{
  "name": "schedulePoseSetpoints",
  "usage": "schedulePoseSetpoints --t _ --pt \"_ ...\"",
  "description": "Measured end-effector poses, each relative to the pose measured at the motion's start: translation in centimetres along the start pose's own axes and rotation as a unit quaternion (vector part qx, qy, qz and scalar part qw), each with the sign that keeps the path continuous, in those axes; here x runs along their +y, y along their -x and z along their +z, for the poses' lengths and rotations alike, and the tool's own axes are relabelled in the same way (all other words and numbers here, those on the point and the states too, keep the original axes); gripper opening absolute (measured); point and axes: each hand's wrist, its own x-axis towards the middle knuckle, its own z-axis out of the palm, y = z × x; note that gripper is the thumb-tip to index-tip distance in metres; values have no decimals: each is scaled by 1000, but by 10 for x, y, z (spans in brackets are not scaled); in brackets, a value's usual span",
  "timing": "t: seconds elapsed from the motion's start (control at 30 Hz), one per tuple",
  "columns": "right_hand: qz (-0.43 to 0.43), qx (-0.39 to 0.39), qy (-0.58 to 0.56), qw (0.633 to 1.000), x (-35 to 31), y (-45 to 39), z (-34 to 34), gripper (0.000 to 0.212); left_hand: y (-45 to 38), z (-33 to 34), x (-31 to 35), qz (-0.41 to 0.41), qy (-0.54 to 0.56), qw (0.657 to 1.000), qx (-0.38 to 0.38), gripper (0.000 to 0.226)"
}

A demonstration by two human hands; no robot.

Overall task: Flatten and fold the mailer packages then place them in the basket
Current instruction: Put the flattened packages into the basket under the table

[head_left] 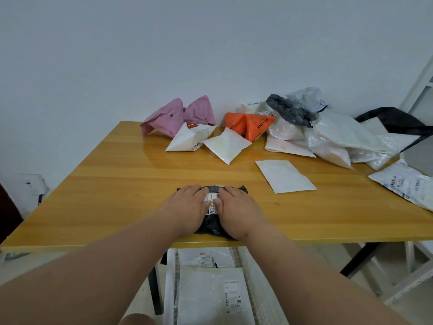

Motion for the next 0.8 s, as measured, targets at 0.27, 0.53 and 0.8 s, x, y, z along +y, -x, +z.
schedulePoseSetpoints --t 0.27,0.53,0.8 --pt "5 -56 9 998 4 3 2 61 7 2 5 -31 -65 997 -25 65" --pt "8 -64 4 998 4 3 7 62 2 6 2 -18 -54 998 -37 64" --pt "3 -45 10 999 5 3 14 61 1 13 1 -14 -44 999 -25 64"
